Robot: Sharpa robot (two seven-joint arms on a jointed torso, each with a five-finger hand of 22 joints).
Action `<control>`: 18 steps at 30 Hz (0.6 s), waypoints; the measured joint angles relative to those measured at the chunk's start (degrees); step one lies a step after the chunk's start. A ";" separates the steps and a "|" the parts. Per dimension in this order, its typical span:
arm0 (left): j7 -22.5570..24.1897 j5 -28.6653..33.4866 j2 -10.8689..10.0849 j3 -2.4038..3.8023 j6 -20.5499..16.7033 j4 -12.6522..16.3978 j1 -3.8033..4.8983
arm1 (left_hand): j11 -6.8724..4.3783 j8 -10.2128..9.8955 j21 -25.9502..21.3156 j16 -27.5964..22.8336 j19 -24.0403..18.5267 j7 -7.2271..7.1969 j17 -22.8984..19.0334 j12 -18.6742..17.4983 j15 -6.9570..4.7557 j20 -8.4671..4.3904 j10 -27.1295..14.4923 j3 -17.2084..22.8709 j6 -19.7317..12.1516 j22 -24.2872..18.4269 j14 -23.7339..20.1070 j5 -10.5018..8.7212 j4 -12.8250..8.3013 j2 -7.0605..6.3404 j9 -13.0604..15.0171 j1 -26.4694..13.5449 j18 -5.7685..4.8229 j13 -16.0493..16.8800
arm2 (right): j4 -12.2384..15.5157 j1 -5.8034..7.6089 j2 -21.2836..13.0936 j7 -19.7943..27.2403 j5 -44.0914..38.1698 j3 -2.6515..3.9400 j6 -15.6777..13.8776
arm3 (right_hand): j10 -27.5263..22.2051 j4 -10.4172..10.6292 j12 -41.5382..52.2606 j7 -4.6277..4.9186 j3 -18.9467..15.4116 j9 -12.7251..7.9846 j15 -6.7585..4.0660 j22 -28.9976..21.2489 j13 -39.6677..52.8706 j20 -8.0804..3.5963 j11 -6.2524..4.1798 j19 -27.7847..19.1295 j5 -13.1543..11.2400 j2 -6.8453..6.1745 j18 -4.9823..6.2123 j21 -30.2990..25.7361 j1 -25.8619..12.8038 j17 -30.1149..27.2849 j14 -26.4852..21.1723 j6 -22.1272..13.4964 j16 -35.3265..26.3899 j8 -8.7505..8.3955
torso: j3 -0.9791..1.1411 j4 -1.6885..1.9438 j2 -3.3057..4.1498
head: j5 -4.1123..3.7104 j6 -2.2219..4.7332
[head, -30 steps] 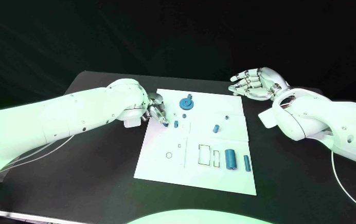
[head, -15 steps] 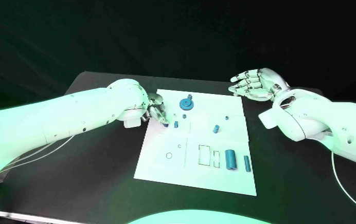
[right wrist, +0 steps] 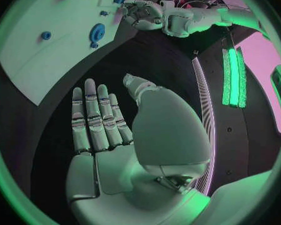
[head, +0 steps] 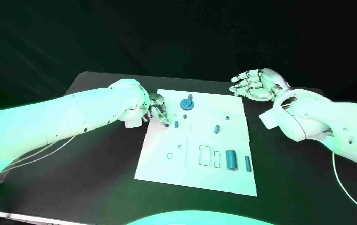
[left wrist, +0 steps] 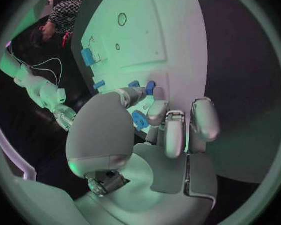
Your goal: Assemble the parts on the task board
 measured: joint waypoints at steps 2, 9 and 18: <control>-0.01 0.21 0.07 -0.01 -0.15 -0.10 -0.05 | -0.06 -0.01 0.00 0.00 0.21 -0.12 0.00 0.35 -0.10 -0.21 0.86 3.98 0.52 0.13 -0.10 -0.05 -3.75 0.25 0.00 -1.89 0.00 0.59 | 0.00 0.00 -0.01 -0.01 0.00 0.00 0.02 | 0.00 0.00 0.00 0.00 0.00 0.00 0.00 0.00 0.00 0.00 0.00 0.00 0.00 0.00 0.00 0.00 0.00 0.00 0.00 0.00 0.00 0.00 | 0.01 0.00 0.00 | -0.03 0.00; -0.11 0.87 0.14 -0.06 -0.84 -0.33 -0.15 | -0.40 -0.01 0.00 0.00 0.30 -0.06 0.00 0.66 -0.43 -0.30 1.42 3.82 0.64 0.25 0.01 -0.06 -3.94 0.24 0.20 -3.23 0.03 1.65 | 0.04 0.00 -0.05 -0.07 0.00 0.00 0.15 | 0.00 -0.17 0.00 0.00 0.17 -0.06 0.00 -0.24 0.00 -0.20 0.00 -0.20 0.00 0.00 0.00 0.00 0.00 -0.10 0.00 0.00 0.00 0.00 | 0.03 -0.04 -0.01 | -0.12 0.00; -0.23 1.35 0.19 -0.10 -1.49 -0.51 -0.22 | -0.59 -0.69 0.00 0.00 0.51 -0.17 0.00 0.66 -0.76 -0.51 1.64 4.13 0.96 0.37 -0.05 -0.40 -6.17 0.61 0.33 -4.82 0.05 2.08 | 0.15 0.00 -0.15 -0.10 0.01 0.00 0.28 | 0.00 -0.17 0.00 0.00 0.17 -0.05 0.00 -0.30 0.00 -0.21 0.00 -0.21 0.00 0.00 0.00 0.00 0.00 -0.10 0.00 0.00 0.00 0.00 | 0.03 -0.03 -0.02 | -0.26 0.14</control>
